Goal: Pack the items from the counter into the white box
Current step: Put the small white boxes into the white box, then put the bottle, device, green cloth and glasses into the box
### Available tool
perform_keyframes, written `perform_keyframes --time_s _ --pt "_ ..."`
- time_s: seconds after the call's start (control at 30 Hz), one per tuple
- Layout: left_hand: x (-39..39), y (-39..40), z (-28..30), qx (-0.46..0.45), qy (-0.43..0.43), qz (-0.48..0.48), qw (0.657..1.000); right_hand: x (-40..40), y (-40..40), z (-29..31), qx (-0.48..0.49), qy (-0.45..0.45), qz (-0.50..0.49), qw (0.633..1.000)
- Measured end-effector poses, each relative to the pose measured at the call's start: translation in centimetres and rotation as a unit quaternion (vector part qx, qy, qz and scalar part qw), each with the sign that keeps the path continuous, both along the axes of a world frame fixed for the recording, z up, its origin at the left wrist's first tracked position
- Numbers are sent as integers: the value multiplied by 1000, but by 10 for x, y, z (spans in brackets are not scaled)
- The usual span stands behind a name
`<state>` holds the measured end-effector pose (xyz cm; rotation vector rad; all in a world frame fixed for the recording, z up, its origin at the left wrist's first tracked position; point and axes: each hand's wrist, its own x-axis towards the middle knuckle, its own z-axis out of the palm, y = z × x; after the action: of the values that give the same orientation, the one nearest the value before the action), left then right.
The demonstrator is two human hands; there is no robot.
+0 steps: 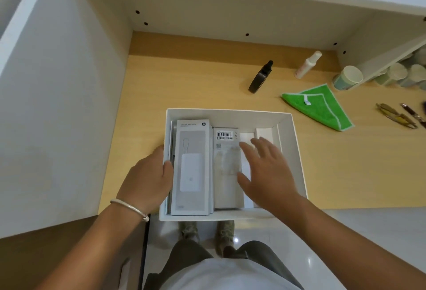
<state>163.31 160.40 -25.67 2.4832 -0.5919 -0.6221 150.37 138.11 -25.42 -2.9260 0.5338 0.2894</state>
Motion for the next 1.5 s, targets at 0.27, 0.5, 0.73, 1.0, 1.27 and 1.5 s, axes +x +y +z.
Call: perform_keyframes --time_s 0.27,0.5,0.73,1.0,1.27,1.5 --pt "-9 -34 5 7 -14 -37 999 -52 -55 16 -55 -23 -76 995" --pt "-31 -80 7 66 -58 -97 991 -93 -98 8 -46 -5 -95 994" --pt "-80 -144 6 99 -85 -121 984 -146 -164 4 -21 -30 -115 993" --pt "-162 -245 5 102 -99 -92 986 -220 -277 -1 12 -66 -93 993" --pt "-214 -319 7 116 -114 -65 984 -263 -358 7 66 -65 -76 993" --pt "-206 -315 7 36 -109 -23 993 -255 -375 14 96 -127 -54 986"
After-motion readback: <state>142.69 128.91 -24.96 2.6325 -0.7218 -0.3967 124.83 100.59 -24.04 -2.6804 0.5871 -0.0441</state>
